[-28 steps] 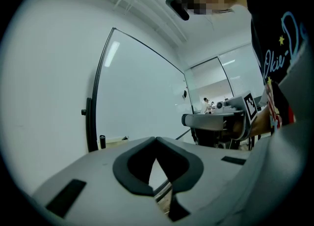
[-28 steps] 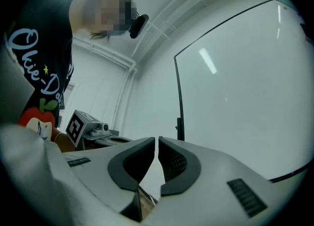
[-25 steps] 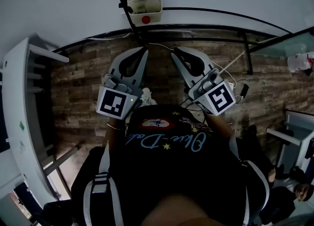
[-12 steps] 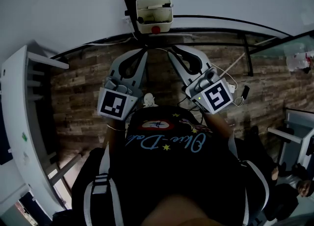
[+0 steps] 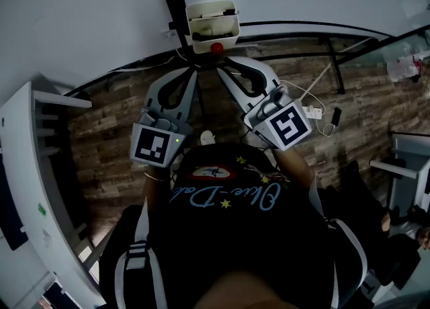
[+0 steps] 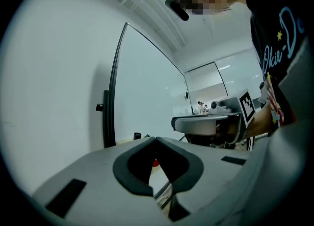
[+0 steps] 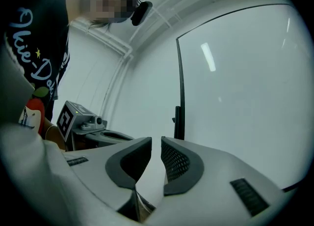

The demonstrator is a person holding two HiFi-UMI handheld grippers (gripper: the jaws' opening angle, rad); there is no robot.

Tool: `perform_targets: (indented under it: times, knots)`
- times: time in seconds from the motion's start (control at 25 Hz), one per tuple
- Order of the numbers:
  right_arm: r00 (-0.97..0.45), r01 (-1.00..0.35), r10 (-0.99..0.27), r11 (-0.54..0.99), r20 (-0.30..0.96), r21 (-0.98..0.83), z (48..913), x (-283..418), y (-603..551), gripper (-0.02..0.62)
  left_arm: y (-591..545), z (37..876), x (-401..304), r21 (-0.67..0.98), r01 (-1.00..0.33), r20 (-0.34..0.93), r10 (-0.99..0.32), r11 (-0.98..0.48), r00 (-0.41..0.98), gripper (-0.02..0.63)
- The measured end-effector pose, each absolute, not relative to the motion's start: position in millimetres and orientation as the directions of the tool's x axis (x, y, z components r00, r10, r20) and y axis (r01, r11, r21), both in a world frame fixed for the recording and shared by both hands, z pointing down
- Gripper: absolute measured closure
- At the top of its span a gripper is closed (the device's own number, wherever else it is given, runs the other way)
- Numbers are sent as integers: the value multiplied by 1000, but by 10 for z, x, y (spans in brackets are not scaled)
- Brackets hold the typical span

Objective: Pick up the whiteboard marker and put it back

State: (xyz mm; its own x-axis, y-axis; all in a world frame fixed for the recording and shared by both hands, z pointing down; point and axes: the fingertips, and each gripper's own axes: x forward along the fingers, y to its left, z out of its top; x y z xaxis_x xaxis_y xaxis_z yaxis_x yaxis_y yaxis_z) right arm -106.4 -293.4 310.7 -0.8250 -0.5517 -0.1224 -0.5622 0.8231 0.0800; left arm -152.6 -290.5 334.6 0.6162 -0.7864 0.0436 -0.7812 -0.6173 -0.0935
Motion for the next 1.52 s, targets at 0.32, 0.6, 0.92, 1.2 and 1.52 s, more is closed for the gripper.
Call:
perform_targets:
  times: [0.32, 0.6, 0.92, 1.2, 1.52]
  knots:
    - [-794, -608, -601, 789, -92, 88, 3194, -1205, -3096, 525, -2985, 3384, -1670, -95, -760, 56, -765, -643, 641, 612]
    - [-770, -638, -637, 766, -43, 76, 3277, -1312, -3247, 509, -3021, 3449, -1833, -74, -760, 73, -764, -645, 641, 612]
    - [-747, -662, -665, 738, -29, 127, 3366, -1389, -3453, 492, -3123, 3470, -1947, -63, -755, 64, -757, -653, 650, 612]
    - [-736, -671, -677, 732, 14, 118, 3401, -1462, -3510, 479, -3181, 3473, -1995, -50, -751, 67, -752, -659, 655, 612]
    - [-732, -670, -680, 729, 35, 139, 3452, -1517, -3594, 477, -3232, 3497, -2064, -37, -759, 58, -760, -650, 648, 612]
